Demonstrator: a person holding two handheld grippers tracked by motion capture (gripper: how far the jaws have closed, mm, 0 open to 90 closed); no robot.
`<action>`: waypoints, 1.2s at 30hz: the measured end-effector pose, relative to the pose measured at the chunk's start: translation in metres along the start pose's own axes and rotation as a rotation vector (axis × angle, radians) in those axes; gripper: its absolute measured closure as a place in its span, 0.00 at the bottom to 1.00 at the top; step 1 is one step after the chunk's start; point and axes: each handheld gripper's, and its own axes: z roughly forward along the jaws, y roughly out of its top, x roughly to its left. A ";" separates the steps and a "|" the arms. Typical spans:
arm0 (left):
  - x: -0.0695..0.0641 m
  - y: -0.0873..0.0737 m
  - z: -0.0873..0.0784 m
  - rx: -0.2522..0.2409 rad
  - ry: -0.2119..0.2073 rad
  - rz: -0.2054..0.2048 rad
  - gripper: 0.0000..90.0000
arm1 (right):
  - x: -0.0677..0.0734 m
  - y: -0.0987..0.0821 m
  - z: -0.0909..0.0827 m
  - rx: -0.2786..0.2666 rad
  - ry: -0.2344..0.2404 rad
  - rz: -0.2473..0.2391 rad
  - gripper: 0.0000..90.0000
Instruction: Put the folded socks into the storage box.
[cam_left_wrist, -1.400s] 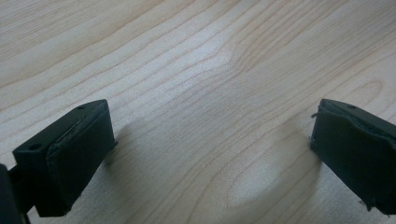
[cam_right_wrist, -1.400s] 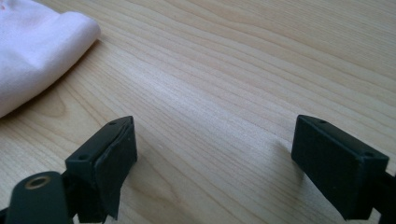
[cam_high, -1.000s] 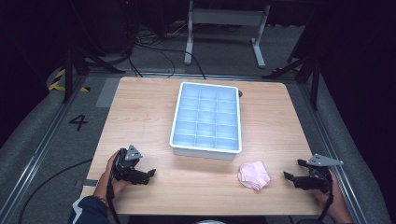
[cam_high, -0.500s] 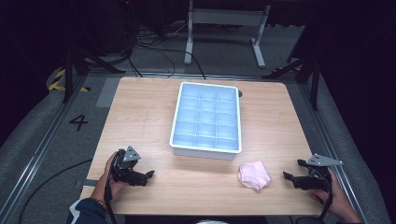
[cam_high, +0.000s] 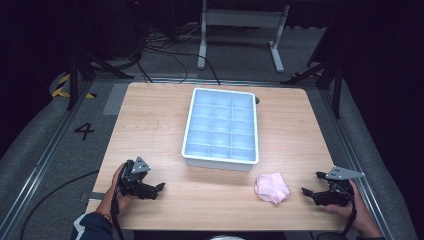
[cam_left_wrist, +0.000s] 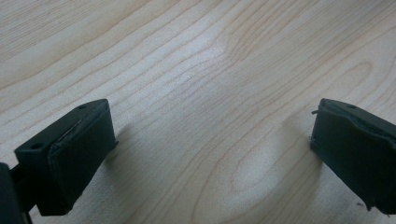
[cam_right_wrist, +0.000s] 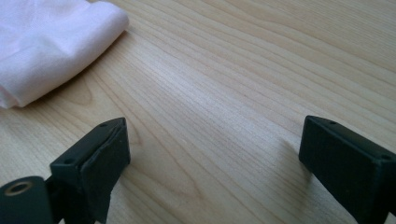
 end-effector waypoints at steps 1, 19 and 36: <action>0.000 0.000 0.000 -0.005 -0.001 0.003 0.00 | 0.000 0.001 0.001 0.000 -0.002 0.002 0.10; 0.000 -0.001 0.000 -0.006 -0.004 0.004 0.00 | 0.026 0.036 -0.001 -0.072 0.089 -0.040 0.32; -0.001 0.000 0.000 0.000 0.008 -0.005 0.00 | 0.070 0.068 0.045 0.150 0.099 -0.066 0.18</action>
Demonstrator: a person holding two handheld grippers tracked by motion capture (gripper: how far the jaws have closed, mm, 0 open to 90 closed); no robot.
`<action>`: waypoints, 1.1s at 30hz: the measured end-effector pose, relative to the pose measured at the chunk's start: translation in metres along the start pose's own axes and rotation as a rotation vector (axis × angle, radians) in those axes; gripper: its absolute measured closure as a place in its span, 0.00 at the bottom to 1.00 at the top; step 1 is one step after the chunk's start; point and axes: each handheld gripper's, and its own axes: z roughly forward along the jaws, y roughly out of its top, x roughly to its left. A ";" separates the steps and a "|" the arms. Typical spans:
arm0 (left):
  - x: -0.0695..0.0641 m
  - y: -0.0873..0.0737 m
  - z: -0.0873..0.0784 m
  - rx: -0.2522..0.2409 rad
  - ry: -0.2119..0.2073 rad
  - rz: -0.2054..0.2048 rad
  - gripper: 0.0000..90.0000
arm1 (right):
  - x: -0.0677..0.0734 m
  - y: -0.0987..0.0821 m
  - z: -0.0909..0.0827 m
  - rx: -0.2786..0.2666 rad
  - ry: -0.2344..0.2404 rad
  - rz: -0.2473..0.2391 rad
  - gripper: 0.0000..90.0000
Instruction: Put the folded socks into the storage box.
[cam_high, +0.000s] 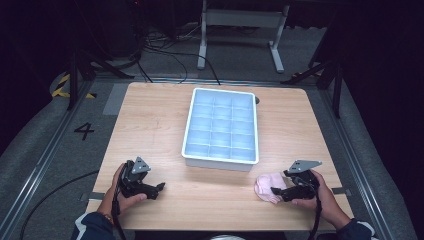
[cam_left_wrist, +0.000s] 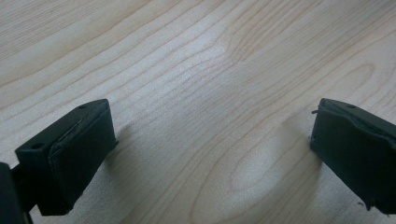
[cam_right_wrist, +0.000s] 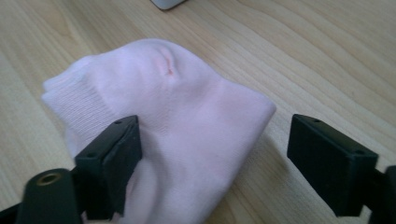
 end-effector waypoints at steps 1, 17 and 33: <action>0.000 0.000 0.000 -0.001 0.002 0.002 0.00 | 0.000 0.000 0.000 0.000 0.000 0.000 0.18; 0.001 0.000 0.000 0.001 0.002 0.011 0.00 | 0.012 0.002 -0.004 0.011 0.118 -0.040 0.79; 0.001 0.000 0.000 0.002 0.002 0.010 0.00 | 0.013 0.001 -0.014 -0.062 0.083 -0.117 0.84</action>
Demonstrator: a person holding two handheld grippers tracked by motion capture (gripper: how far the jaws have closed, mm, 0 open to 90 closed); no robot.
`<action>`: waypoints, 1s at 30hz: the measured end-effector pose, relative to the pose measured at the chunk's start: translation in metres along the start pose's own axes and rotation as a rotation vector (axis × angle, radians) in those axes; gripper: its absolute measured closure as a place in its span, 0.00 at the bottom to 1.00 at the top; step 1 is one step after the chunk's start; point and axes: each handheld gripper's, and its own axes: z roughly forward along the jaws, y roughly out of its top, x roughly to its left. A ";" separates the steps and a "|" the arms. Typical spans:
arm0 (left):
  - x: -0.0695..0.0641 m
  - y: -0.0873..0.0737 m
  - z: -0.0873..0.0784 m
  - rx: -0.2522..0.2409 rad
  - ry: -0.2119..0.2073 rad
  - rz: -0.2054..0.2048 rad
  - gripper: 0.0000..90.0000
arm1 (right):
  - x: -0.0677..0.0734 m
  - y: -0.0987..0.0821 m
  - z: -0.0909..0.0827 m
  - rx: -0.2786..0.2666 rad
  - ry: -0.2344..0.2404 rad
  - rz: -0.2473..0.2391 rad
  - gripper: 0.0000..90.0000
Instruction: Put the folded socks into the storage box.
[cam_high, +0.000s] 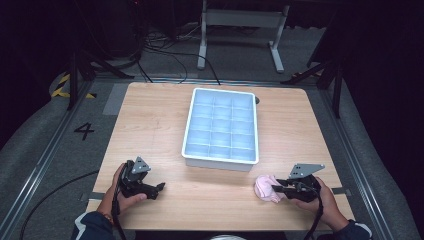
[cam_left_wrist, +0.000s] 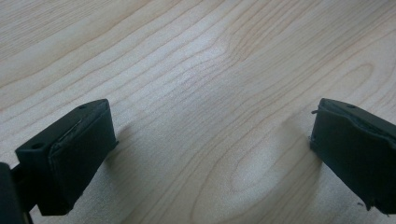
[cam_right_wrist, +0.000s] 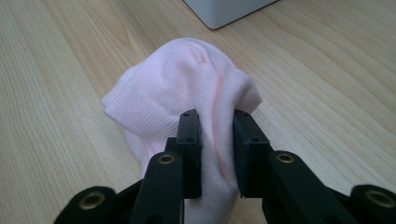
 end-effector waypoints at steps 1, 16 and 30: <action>0.000 0.000 0.000 -0.001 0.000 0.000 0.00 | 0.000 0.000 -0.001 -0.006 -0.005 -0.002 0.84; 0.000 0.000 0.001 -0.006 -0.006 0.005 0.00 | -0.009 -0.003 -0.013 -0.084 -0.044 0.029 0.84; 0.000 0.000 0.001 -0.008 -0.006 0.002 0.00 | -0.015 -0.003 -0.025 -0.154 -0.071 0.048 0.84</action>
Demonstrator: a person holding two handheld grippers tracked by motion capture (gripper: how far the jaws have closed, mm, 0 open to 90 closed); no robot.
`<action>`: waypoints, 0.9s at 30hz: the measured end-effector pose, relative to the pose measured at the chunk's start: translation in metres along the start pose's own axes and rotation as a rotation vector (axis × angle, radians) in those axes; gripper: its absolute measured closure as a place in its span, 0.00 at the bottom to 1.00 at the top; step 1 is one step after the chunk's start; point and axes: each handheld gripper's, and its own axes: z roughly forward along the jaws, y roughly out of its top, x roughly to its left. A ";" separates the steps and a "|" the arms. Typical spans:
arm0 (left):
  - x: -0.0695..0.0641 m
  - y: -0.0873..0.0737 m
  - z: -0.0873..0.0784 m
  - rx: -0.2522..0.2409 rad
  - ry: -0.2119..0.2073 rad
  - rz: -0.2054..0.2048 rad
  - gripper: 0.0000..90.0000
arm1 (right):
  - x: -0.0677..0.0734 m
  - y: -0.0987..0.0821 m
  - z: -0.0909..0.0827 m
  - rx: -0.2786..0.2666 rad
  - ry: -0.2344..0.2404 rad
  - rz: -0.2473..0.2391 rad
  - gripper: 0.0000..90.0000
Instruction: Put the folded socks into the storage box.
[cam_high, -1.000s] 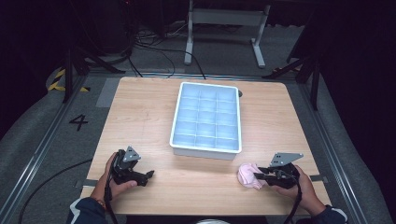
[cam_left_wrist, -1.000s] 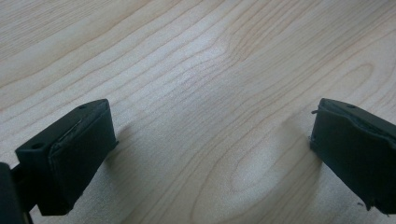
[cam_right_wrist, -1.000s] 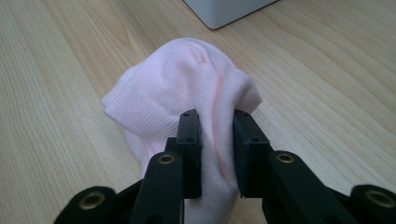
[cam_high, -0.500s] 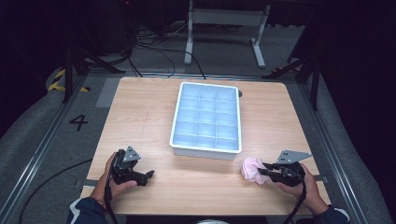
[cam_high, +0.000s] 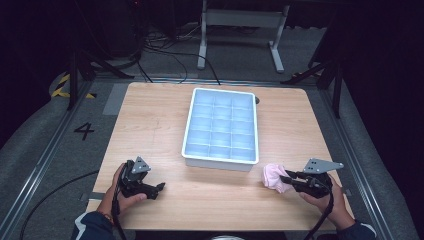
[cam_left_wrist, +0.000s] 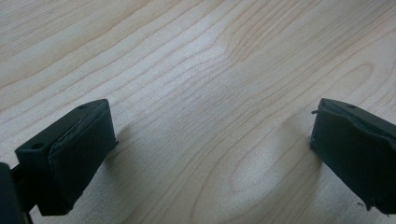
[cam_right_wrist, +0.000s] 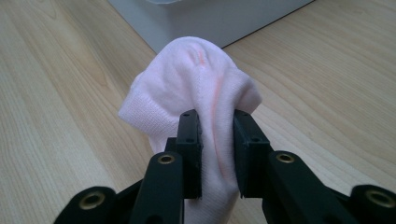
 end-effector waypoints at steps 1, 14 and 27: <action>0.000 0.000 0.000 0.000 0.000 0.000 0.00 | -0.001 0.000 -0.001 -0.005 -0.004 0.003 0.84; 0.000 0.000 0.000 0.000 0.000 0.000 0.00 | -0.009 0.003 -0.013 -0.068 -0.028 0.027 0.84; 0.000 0.000 0.000 0.004 0.001 0.001 0.00 | -0.018 0.015 -0.028 -0.141 -0.071 0.021 0.83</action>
